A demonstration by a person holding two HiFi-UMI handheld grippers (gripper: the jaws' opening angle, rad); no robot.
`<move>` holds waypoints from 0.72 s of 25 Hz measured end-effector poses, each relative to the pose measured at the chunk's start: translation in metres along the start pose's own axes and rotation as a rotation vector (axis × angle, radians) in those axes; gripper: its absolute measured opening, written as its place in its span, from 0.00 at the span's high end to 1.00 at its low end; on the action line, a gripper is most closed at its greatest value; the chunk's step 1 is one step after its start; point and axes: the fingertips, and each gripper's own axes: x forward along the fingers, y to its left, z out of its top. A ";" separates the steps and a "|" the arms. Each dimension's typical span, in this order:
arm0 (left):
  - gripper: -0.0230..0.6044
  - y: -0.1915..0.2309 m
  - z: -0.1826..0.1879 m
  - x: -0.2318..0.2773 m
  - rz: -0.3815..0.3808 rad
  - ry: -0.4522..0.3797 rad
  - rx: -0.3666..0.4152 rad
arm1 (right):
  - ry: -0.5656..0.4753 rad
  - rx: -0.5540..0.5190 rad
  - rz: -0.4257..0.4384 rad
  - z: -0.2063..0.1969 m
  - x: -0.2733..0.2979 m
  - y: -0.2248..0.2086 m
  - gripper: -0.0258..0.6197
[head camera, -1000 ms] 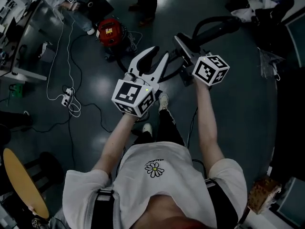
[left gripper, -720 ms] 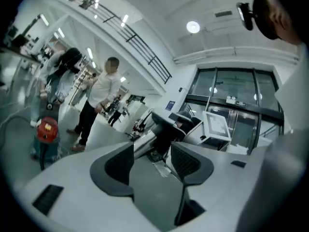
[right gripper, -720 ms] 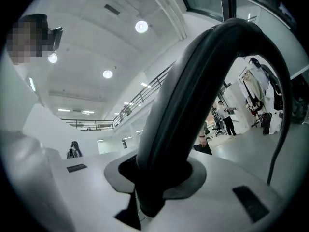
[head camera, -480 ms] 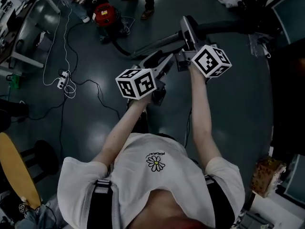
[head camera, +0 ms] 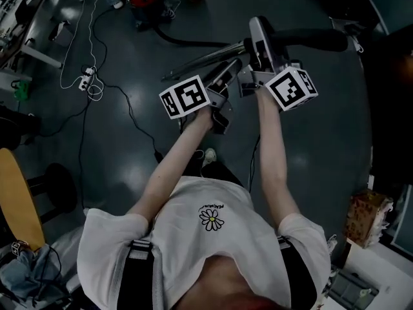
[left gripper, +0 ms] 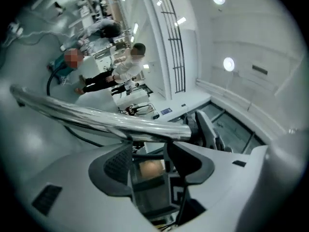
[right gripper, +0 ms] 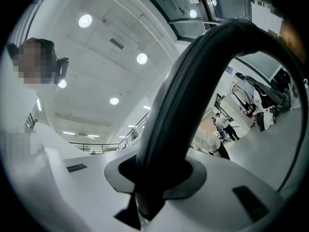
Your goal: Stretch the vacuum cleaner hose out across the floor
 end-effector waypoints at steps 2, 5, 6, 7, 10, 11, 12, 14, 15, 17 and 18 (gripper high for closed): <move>0.57 -0.011 -0.015 -0.031 -0.030 -0.009 -0.076 | -0.016 0.033 0.021 -0.006 -0.026 0.030 0.79; 0.57 -0.026 -0.029 -0.079 -0.077 -0.046 -0.184 | -0.041 0.038 0.004 -0.010 -0.064 0.066 0.79; 0.57 -0.028 -0.033 -0.095 -0.091 -0.065 -0.228 | -0.047 0.032 -0.008 -0.013 -0.078 0.079 0.79; 0.57 -0.031 -0.037 -0.113 -0.099 -0.083 -0.255 | -0.054 0.026 -0.016 -0.019 -0.091 0.095 0.79; 0.57 -0.035 -0.053 -0.192 -0.107 -0.139 -0.269 | -0.062 0.001 -0.009 -0.055 -0.134 0.168 0.79; 0.57 -0.037 -0.057 -0.219 -0.106 -0.155 -0.260 | -0.063 -0.009 -0.009 -0.067 -0.148 0.192 0.80; 0.57 -0.041 -0.058 -0.238 -0.102 -0.166 -0.246 | -0.071 -0.014 -0.017 -0.073 -0.158 0.210 0.80; 0.57 -0.053 -0.053 -0.254 -0.080 -0.183 -0.247 | -0.111 0.001 -0.048 -0.070 -0.169 0.228 0.80; 0.57 -0.058 -0.049 -0.259 -0.069 -0.198 -0.269 | -0.135 0.023 -0.058 -0.068 -0.175 0.234 0.80; 0.57 -0.066 -0.051 -0.288 -0.063 -0.225 -0.302 | -0.178 0.059 -0.062 -0.074 -0.194 0.260 0.80; 0.57 -0.070 -0.057 -0.310 -0.070 -0.225 -0.298 | -0.200 0.074 -0.056 -0.081 -0.209 0.281 0.80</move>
